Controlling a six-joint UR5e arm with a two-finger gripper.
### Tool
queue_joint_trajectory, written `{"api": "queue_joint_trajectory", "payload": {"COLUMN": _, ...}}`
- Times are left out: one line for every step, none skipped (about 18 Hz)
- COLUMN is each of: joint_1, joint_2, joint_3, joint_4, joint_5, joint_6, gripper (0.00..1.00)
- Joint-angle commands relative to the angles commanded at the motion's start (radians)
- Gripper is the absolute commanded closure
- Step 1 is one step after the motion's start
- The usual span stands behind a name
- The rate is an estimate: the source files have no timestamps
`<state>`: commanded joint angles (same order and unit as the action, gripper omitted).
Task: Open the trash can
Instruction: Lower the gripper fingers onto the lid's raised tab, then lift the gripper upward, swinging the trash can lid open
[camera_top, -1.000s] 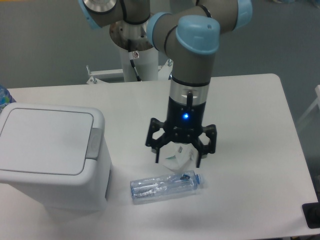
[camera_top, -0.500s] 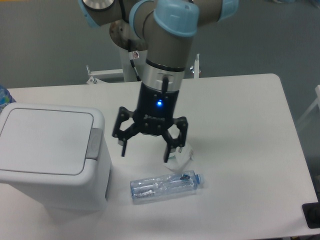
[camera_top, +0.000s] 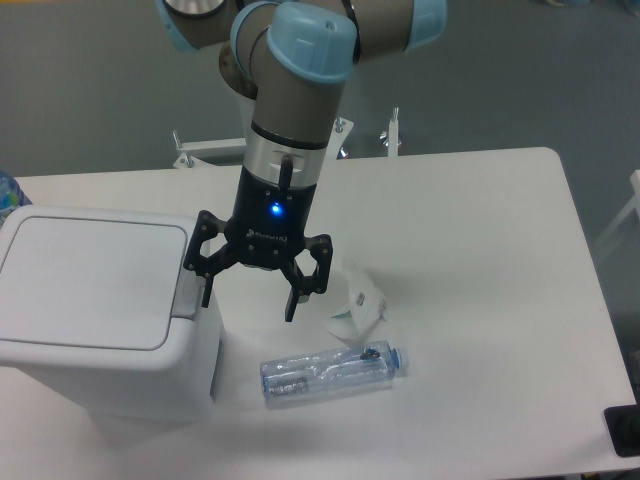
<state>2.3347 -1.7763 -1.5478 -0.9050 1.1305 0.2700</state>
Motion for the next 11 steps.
{"api": "queue_joint_trajectory", "payload": {"joint_1": 0.0, "joint_2": 0.0, "joint_3": -0.002, "joint_4": 0.002, "joint_5": 0.002, "joint_6": 0.002, "gripper": 0.0}}
{"api": "queue_joint_trajectory", "payload": {"joint_1": 0.0, "joint_2": -0.002, "joint_3": -0.002, "joint_4": 0.0, "joint_5": 0.002, "joint_6": 0.0, "gripper": 0.0}}
{"api": "queue_joint_trajectory", "payload": {"joint_1": 0.0, "joint_2": -0.002, "joint_3": -0.003, "joint_4": 0.0, "joint_5": 0.002, "joint_6": 0.0, "gripper": 0.0}}
{"api": "queue_joint_trajectory", "payload": {"joint_1": 0.0, "joint_2": -0.002, "joint_3": -0.006, "joint_4": 0.0, "joint_5": 0.002, "joint_6": 0.0, "gripper": 0.0}}
{"api": "queue_joint_trajectory", "payload": {"joint_1": -0.002, "joint_2": 0.0, "joint_3": -0.008, "joint_4": 0.0, "joint_5": 0.002, "joint_6": 0.0, "gripper": 0.0}}
{"api": "queue_joint_trajectory", "payload": {"joint_1": -0.006, "joint_2": 0.0, "joint_3": -0.012, "joint_4": 0.002, "joint_5": 0.002, "joint_6": 0.0, "gripper": 0.0}}
{"api": "queue_joint_trajectory", "payload": {"joint_1": -0.015, "joint_2": 0.002, "joint_3": -0.015, "joint_4": 0.0, "joint_5": 0.003, "joint_6": 0.0, "gripper": 0.0}}
{"api": "queue_joint_trajectory", "payload": {"joint_1": -0.018, "joint_2": 0.003, "joint_3": -0.02, "joint_4": 0.002, "joint_5": 0.003, "joint_6": 0.0, "gripper": 0.0}}
{"api": "queue_joint_trajectory", "payload": {"joint_1": -0.018, "joint_2": 0.005, "joint_3": -0.021, "joint_4": 0.0, "joint_5": 0.003, "joint_6": 0.0, "gripper": 0.0}}
{"api": "queue_joint_trajectory", "payload": {"joint_1": -0.018, "joint_2": 0.008, "joint_3": -0.02, "joint_4": 0.002, "joint_5": 0.003, "joint_6": -0.005, "gripper": 0.0}}
{"api": "queue_joint_trajectory", "payload": {"joint_1": -0.018, "joint_2": 0.009, "joint_3": -0.02, "joint_4": 0.002, "joint_5": 0.003, "joint_6": -0.009, "gripper": 0.0}}
